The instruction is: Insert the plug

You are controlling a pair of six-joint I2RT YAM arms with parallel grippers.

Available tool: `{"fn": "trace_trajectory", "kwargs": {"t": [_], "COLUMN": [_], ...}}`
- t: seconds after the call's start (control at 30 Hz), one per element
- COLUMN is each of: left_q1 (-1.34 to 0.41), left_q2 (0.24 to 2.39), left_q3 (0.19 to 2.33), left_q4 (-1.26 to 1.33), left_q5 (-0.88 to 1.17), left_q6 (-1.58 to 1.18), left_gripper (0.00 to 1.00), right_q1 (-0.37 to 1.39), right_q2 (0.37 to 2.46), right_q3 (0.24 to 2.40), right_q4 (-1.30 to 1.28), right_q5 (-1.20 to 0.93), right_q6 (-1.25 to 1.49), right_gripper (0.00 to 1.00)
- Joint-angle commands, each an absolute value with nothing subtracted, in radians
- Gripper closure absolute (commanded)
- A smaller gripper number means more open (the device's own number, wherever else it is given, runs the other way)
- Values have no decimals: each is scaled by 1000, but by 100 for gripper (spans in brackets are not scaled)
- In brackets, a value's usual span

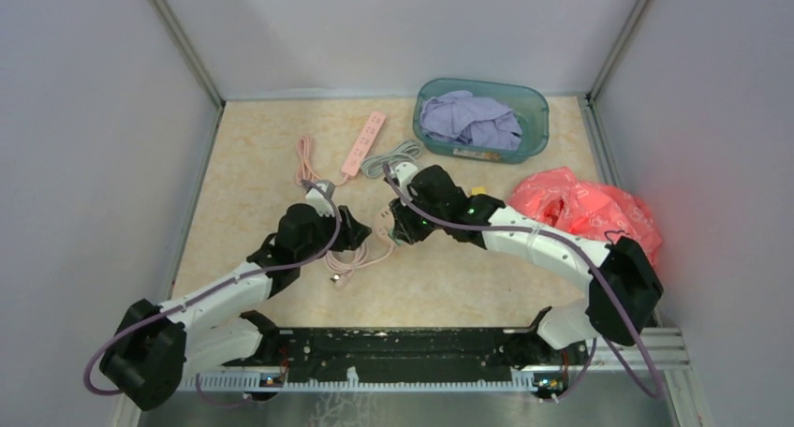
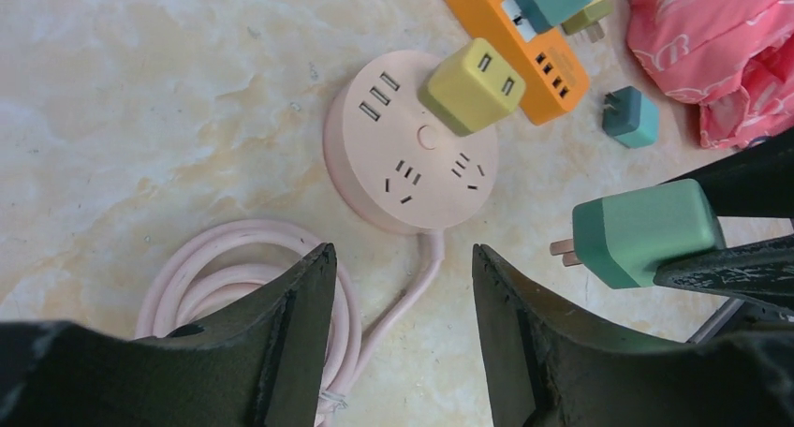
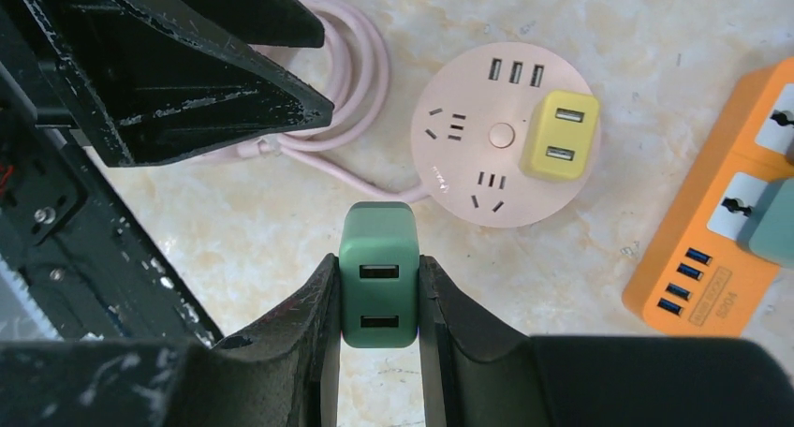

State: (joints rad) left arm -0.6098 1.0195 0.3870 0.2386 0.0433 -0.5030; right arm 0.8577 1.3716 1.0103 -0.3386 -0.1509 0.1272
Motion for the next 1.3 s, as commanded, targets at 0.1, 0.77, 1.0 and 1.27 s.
{"fn": "trace_trajectory", "kwargs": {"t": [0.1,0.77,1.0,1.27], "left_q1": [-527,-431,-421,-410], "left_q2": [1163,1530,1599,1646], "left_q3": [436,564,552,535], "left_q4": [301,417,450,488], "left_q5": [193,394,428,466], "left_q6": [-605,-688,-718,-749], "left_gripper": [39,46,51,61], "right_q1": [887,919,919,919], "right_q2": [1445,1661,1708,1730], "right_q3": [1137,1261,1267,1277], "right_q4": [-367,-333,-311,-295], "right_q5": [18,118,137,157], "right_q6": [190,222,222,233], "right_gripper": [100,100,100,100]}}
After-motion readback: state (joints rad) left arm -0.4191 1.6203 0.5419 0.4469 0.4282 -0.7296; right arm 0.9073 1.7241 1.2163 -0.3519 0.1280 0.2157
